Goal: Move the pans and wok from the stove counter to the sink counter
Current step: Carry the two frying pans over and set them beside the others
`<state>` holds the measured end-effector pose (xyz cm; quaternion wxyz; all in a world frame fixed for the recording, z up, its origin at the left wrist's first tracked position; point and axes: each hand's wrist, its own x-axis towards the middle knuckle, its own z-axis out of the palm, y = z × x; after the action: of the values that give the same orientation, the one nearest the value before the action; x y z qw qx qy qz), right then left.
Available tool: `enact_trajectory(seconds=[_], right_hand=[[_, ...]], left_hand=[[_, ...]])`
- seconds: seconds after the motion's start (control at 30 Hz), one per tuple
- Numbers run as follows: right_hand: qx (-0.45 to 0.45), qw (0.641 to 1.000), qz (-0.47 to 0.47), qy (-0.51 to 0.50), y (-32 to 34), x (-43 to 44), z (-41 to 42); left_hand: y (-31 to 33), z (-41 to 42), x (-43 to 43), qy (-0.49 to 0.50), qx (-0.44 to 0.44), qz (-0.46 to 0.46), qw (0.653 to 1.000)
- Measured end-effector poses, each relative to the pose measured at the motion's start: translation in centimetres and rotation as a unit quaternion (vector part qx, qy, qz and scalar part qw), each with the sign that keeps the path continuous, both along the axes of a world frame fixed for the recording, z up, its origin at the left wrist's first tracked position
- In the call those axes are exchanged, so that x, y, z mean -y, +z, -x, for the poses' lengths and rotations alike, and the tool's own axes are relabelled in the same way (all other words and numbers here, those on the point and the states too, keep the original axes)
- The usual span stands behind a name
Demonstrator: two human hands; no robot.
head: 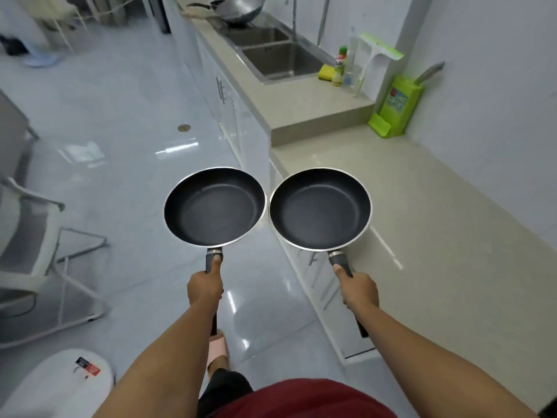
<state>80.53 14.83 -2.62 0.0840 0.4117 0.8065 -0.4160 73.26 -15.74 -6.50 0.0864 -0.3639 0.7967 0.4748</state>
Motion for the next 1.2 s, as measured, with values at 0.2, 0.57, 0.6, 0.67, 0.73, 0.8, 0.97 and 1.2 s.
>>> enact_trajectory(seconds=[0.2,0.57,0.6,0.67,0.73,0.8,0.97,1.2], right_hand=[[0.025,0.998,0.011,0.061,-1.1,6.1,6.2],[0.057,0.996,0.025,0.07,-3.3,18.8,21.9],[0.053,0.996,0.029,0.067,-3.4,20.1,23.5],[0.044,0.996,0.034,0.062,-3.4,22.3,26.6],[0.033,0.997,0.04,0.062,-3.1,24.1,29.7],[0.026,0.997,0.036,0.069,-2.8,25.6,32.7],[0.013,0.995,0.016,0.093,-2.6,28.4,41.5],[-0.003,0.99,0.025,0.137,-2.9,31.9,56.0]], left_hand=[[-0.8,1.7,7.1,0.058,0.044,0.016,0.997],[-1.6,13.1,21.2,0.093,0.086,0.041,0.991],[-1.5,14.4,22.5,0.093,0.086,0.04,0.991],[-1.1,17.1,24.8,0.093,0.084,0.037,0.991],[-0.8,19.4,26.8,0.1,0.077,0.032,0.991],[-0.7,21.7,28.5,0.109,0.072,0.027,0.991],[-0.8,28.4,31.1,0.142,0.067,0.007,0.988],[-1.0,39.7,34.1,0.18,0.057,-0.002,0.982]])
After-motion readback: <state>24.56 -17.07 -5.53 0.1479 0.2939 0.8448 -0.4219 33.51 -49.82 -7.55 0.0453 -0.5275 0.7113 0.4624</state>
